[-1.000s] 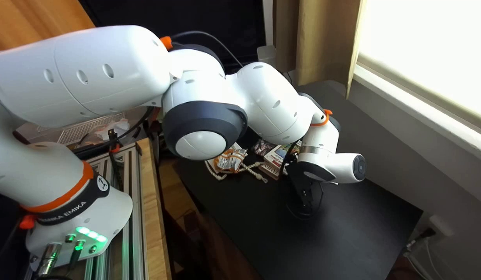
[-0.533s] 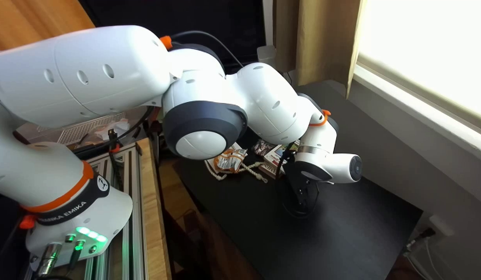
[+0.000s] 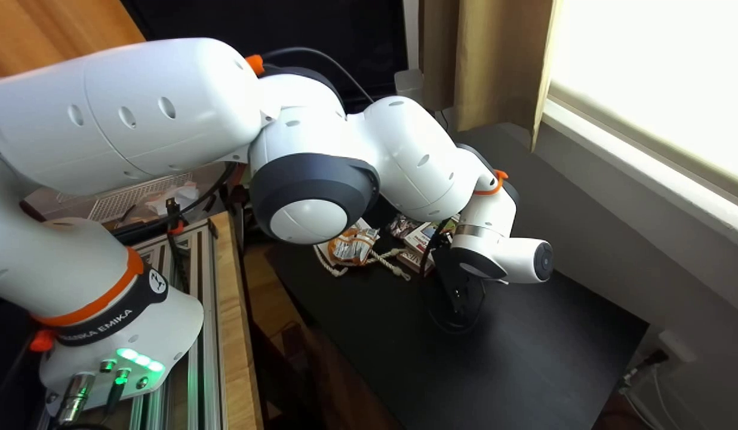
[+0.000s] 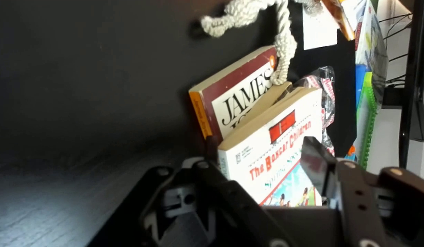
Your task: Put one book on the table
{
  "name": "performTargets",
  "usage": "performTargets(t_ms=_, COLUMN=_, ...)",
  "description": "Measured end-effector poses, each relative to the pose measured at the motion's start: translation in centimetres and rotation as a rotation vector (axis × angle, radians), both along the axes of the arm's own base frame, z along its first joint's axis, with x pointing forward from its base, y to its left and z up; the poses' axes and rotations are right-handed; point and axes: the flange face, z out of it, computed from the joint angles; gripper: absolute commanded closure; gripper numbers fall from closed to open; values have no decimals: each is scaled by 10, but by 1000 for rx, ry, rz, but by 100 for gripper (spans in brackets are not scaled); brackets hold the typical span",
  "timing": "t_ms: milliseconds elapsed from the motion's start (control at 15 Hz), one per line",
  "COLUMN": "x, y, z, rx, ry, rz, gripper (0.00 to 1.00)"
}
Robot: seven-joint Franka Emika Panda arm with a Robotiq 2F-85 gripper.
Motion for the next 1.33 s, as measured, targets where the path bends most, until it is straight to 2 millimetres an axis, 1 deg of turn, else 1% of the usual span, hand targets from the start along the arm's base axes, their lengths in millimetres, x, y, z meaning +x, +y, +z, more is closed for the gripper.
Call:
performTargets(t_ms=200, x=-2, y=-6, z=-1, rx=-8, ry=19, rz=-20, gripper=89)
performTargets(t_ms=267, x=-2, y=-9, z=-1, rx=-11, ry=25, rz=-28, gripper=96)
performTargets(t_ms=333, x=-3, y=-11, z=-2, rx=-13, ry=30, rz=-34, gripper=100)
performTargets(t_ms=400, x=-4, y=-14, z=-2, rx=-14, ry=34, rz=-41, gripper=100)
performTargets(t_ms=467, x=-5, y=-16, z=-2, rx=-14, ry=38, rz=-47, gripper=98)
performTargets(t_ms=1000, x=-5, y=-30, z=0, rx=-17, ry=56, rz=-80, gripper=97)
performTargets(t_ms=1133, x=-2, y=-38, z=4, rx=-23, ry=53, rz=-80, gripper=97)
performTargets(t_ms=1333, x=1, y=-54, z=11, rx=-32, ry=57, rz=-60, gripper=97)
